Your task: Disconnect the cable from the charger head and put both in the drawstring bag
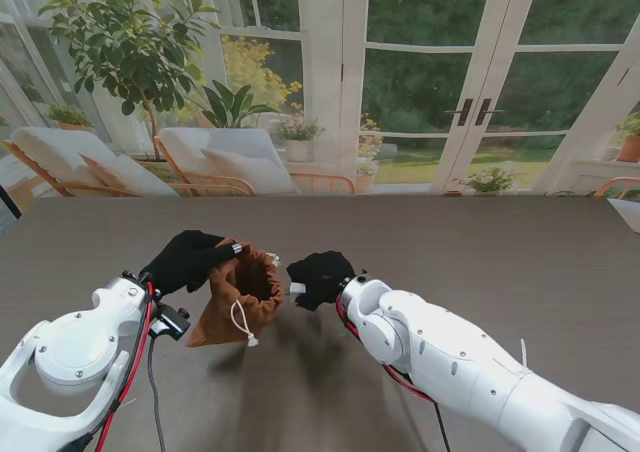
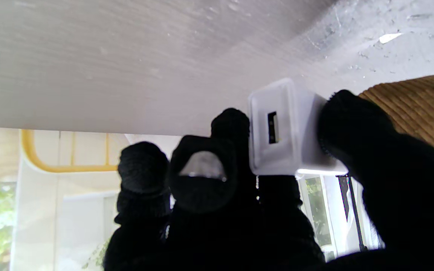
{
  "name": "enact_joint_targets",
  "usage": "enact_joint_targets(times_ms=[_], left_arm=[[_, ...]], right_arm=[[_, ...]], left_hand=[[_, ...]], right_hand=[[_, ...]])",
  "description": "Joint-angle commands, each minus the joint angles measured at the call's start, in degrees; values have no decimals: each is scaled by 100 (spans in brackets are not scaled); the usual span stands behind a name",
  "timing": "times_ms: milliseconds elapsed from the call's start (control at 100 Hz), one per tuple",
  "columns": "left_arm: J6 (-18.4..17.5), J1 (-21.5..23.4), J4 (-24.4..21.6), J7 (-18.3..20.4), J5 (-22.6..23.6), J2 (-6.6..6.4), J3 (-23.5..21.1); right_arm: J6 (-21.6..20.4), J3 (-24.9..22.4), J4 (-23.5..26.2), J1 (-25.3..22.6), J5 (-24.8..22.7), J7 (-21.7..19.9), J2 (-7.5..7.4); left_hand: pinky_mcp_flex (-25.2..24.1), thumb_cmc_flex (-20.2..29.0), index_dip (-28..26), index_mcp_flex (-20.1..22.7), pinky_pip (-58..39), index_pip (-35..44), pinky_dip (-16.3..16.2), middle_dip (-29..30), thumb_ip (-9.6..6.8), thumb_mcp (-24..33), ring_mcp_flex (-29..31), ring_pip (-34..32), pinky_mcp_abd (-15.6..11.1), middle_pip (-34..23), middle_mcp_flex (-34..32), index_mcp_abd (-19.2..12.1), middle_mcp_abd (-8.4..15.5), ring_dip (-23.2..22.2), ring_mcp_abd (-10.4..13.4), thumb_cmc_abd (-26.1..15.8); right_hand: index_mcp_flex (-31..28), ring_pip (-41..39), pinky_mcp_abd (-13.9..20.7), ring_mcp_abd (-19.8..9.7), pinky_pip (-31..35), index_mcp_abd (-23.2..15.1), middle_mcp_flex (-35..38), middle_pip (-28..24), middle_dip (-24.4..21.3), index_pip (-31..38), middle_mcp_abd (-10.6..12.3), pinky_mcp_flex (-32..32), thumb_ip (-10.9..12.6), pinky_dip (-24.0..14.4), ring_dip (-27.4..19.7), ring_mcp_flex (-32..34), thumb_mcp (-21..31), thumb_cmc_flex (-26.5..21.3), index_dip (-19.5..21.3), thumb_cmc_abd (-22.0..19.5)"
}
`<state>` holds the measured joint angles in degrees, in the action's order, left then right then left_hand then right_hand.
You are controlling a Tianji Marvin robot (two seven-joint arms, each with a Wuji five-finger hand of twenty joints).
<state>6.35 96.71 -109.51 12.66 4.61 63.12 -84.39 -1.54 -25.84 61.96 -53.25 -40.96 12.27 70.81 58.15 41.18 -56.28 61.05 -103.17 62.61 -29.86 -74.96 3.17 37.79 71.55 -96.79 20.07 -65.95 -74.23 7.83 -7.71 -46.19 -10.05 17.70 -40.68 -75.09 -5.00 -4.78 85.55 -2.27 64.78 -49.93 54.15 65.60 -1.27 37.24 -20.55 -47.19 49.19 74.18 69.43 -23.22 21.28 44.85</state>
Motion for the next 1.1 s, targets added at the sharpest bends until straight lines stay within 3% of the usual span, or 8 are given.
enact_joint_targets(times_ms=[0, 500, 720, 1090], left_arm=[[27, -13, 11, 133, -25, 3, 0], [136, -76, 29, 172, -5, -4, 47], [174, -246, 160, 200, -17, -5, 140], [183, -467, 372, 291, -57, -15, 278]], right_arm=[[-44, -102, 167, -56, -66, -91, -84], [-409, -1227, 1432, -436, -338, -932, -549], [-410, -1780, 2084, -686, -417, -1317, -680], [-1031, -2501, 2835, -1183, -557, -1465, -805]], left_hand=[[187, 244, -12, 125, -1231, 9, -56, -163, -130, 127, 132, -276, 81, -92, -279, 857, 92, 4, 685, -174], [187, 254, -11, 116, -1231, 5, -56, -165, -127, 115, 132, -273, 81, -86, -279, 851, 86, 3, 678, -182], [187, 262, -11, 117, -1231, 6, -57, -166, -128, 113, 132, -273, 81, -86, -279, 862, 86, 3, 678, -183], [187, 266, -10, 109, -1231, 5, -57, -168, -127, 98, 132, -272, 81, -82, -277, 851, 84, 2, 678, -189]], right_hand=[[-295, -166, 193, -367, 18, -510, 313, -67, 134, 701, 76, 2522, 113, 42, 106, 158, 790, -531, 232, 23], [-286, -147, 240, -372, -22, -554, 316, -42, 173, 713, 88, 2533, 81, -26, 120, 156, 877, -533, 270, 63], [-291, -151, 231, -358, -36, -547, 303, -30, 181, 702, 77, 2516, 87, -43, 129, 155, 860, -555, 274, 58], [-272, -128, 193, -325, -55, -613, 281, -20, 206, 691, 112, 2493, 88, -79, 128, 154, 865, -538, 305, 45]])
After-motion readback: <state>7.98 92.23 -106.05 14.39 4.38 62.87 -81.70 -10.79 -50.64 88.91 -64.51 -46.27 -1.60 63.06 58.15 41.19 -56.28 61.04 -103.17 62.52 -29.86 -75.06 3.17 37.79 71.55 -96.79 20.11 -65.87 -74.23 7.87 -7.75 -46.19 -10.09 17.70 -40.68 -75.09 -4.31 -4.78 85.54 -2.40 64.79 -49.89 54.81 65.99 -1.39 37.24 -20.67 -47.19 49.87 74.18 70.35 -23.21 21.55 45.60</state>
